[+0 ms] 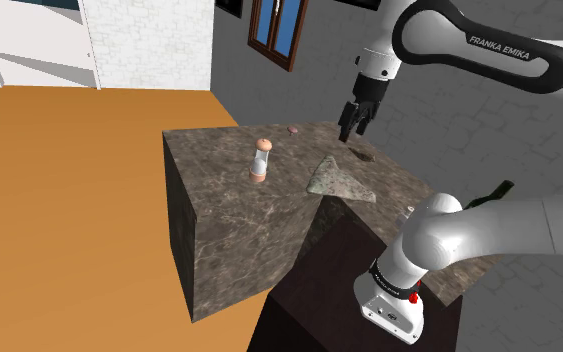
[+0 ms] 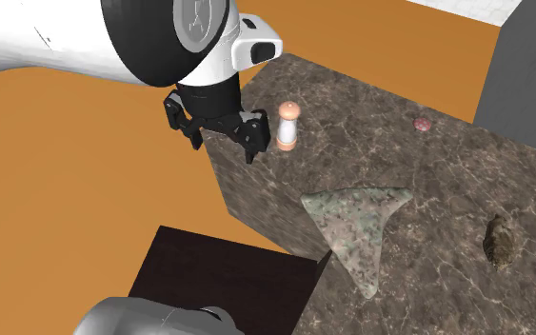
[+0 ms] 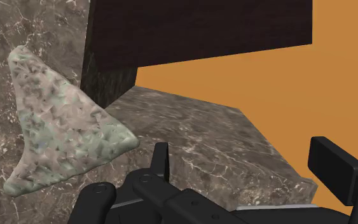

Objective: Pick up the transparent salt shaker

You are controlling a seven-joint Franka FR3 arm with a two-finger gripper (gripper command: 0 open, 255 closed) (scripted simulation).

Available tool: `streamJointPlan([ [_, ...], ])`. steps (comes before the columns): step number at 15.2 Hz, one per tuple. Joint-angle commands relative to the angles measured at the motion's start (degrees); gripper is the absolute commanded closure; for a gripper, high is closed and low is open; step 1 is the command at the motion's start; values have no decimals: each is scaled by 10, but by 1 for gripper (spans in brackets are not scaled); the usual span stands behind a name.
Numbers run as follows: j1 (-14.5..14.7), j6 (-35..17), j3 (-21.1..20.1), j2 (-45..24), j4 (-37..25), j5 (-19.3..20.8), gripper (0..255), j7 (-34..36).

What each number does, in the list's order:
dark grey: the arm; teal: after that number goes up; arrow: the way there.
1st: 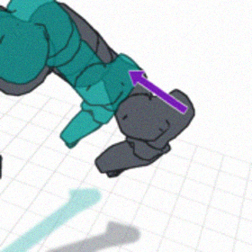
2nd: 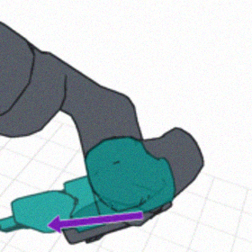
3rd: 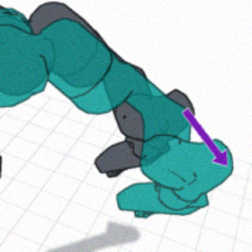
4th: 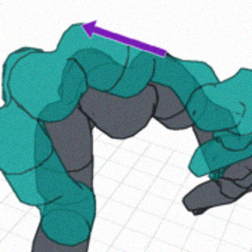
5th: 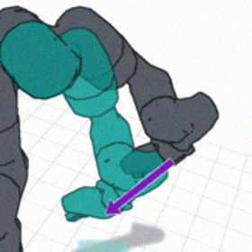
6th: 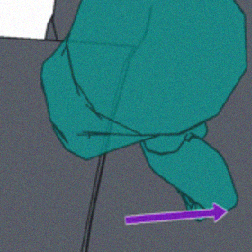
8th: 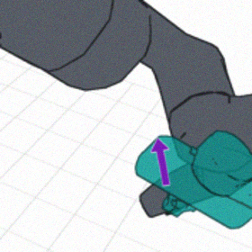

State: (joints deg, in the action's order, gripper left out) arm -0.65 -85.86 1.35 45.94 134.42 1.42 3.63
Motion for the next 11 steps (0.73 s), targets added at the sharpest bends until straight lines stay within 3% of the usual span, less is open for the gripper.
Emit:
streamJointPlan([
  [1, 0, 0, 0, 0, 0, 0, 0, 0],
  [11, -4, -185, 33, -172, -14, -12, 0, -17],
])
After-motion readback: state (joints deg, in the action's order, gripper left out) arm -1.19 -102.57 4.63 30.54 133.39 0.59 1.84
